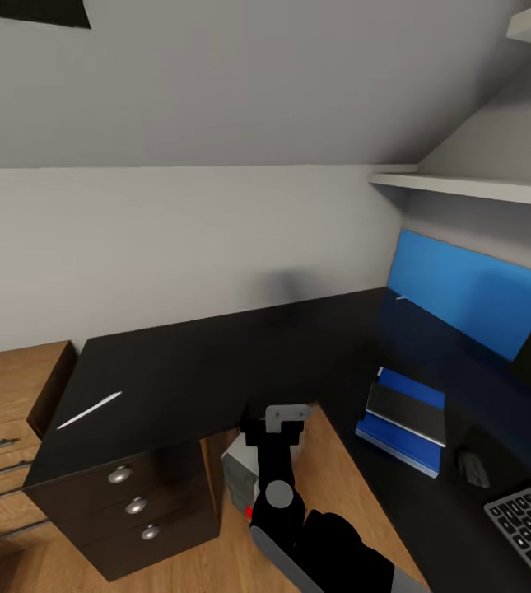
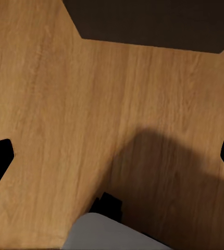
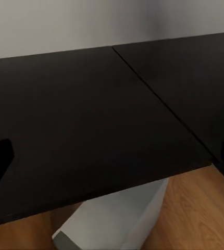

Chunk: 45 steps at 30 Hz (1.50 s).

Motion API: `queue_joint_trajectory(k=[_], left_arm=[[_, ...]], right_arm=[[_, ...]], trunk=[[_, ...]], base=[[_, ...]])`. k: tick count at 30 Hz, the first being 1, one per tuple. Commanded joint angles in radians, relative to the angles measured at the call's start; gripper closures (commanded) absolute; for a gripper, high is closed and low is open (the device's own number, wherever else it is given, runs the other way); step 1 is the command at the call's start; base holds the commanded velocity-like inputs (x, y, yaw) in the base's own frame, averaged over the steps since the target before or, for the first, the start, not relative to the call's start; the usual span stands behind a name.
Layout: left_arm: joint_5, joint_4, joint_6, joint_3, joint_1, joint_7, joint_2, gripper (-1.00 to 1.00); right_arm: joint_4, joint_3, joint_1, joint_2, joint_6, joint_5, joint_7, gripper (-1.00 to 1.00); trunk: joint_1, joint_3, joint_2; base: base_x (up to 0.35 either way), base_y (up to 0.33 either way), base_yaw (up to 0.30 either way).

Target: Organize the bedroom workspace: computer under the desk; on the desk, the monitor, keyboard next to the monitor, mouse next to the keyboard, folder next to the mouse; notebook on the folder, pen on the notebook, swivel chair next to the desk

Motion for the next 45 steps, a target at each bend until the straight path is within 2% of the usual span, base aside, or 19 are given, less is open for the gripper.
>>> queue_joint_trajectory(k=[1,16,25,26,28,30,32,33,34,35,39,45], left_arm=[[0.009,-0.001,-0.004,-0.008,-0.001,0.008,0.002,-1.00],[0.014,-0.001,-0.005,-0.002,-0.001,0.008,0.004,-1.00],[0.022,-0.001,-0.004,0.018,-0.001,0.008,0.017,-1.00],[0.022,-0.001,-0.004,0.026,-0.002,0.008,0.020,-1.00],[0.026,-0.001,-0.003,0.082,-0.001,0.001,0.030,-1.00],[0.029,-0.001,-0.002,0.123,-0.002,-0.016,0.032,-1.00],[0.033,0.002,0.001,0.208,-0.002,-0.084,0.036,-1.00],[0.033,0.003,0.002,0.228,-0.002,-0.104,0.036,-1.00],[0.033,0.013,0.003,0.261,-0.002,-0.144,0.037,-1.00],[0.026,0.052,0.005,0.308,-0.002,-0.209,0.037,-1.00],[0.019,0.068,0.003,0.320,-0.001,-0.231,0.032,-1.00],[0.017,0.069,0.002,0.313,-0.001,-0.233,0.029,-1.00]], right_arm=[[-0.001,0.002,-0.001,-0.001,0.000,-0.002,-0.007,-1.00],[0.003,0.003,-0.002,-0.001,-0.023,0.000,-0.008,-1.00],[0.002,0.002,-0.002,-0.001,-0.023,0.000,-0.007,-1.00],[0.002,0.002,-0.001,-0.001,-0.023,0.000,-0.007,-1.00],[0.001,0.003,-0.002,-0.001,-0.023,-0.001,-0.007,-1.00],[0.000,0.003,-0.002,-0.001,-0.023,-0.001,-0.007,-1.00],[-0.001,0.003,-0.001,-0.002,-0.023,-0.002,-0.007,-1.00],[-0.001,0.003,-0.002,-0.002,-0.023,-0.002,-0.007,-1.00],[-0.001,0.003,-0.001,-0.002,-0.023,-0.002,-0.007,-1.00],[-0.002,0.004,-0.002,-0.003,-0.023,0.008,-0.007,-1.00],[0.001,0.007,-0.001,-0.004,-0.023,0.038,-0.008,-1.00],[0.004,0.009,-0.001,-0.002,-0.025,0.042,-0.009,-1.00]], trunk=[[-0.004,0.002,0.007],[-0.061,0.049,0.112],[-0.096,0.076,0.175],[-0.100,0.079,0.182],[-0.107,0.085,0.196],[-0.115,0.091,0.210],[-0.123,0.097,0.224],[-0.127,0.100,0.231],[-0.130,0.103,0.238],[-0.134,0.107,0.245],[-0.150,0.119,0.273],[-0.173,0.138,0.315]], base=[[0.000,0.000,0.273],[0.000,0.000,0.278],[0.000,0.000,0.262],[0.000,0.000,0.152],[0.000,0.000,0.080],[0.000,0.000,0.045],[0.000,0.000,0.021],[0.000,0.000,0.013],[0.000,0.000,0.008],[0.000,0.000,0.002],[0.000,0.000,0.000],[0.000,0.000,0.157]])
